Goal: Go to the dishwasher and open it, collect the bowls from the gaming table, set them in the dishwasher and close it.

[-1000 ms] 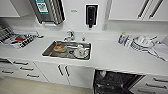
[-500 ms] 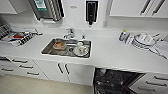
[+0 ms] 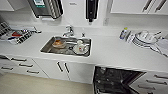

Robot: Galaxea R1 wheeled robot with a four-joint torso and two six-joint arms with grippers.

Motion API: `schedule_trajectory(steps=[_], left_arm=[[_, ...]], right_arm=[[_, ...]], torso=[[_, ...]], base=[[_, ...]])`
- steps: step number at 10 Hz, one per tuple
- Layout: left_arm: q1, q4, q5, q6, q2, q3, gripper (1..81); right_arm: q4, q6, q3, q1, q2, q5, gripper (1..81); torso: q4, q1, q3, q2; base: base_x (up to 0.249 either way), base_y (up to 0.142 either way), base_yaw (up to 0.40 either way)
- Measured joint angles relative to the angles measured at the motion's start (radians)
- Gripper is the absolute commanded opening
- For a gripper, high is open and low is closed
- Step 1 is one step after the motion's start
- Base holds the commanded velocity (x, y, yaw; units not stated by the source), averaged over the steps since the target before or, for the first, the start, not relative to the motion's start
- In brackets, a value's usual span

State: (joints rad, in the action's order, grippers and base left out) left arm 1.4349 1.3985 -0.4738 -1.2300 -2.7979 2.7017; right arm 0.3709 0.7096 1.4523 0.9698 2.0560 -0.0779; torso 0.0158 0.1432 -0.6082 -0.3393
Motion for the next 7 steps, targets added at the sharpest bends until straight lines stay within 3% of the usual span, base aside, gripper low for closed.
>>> schedule_trajectory(steps=[2, 7], left_arm=[[0.065, -0.001, -0.051, 0.009, -0.044, 0.016, 81.1], [0.079, -0.012, -0.009, 0.006, -0.064, 0.030, 81.1]], right_arm=[[0.000, 0.041, -0.017, -0.092, 0.002, 0.010, 1.0], [0.001, 0.123, 0.027, -0.311, 0.132, 0.125, 1.0]], torso=[[0.000, 0.000, 0.000, 0.000], [0.000, 0.000, 0.000, 0.000]], base=[[0.000, 0.000, 0.000], [0.000, 0.000, 0.000]])
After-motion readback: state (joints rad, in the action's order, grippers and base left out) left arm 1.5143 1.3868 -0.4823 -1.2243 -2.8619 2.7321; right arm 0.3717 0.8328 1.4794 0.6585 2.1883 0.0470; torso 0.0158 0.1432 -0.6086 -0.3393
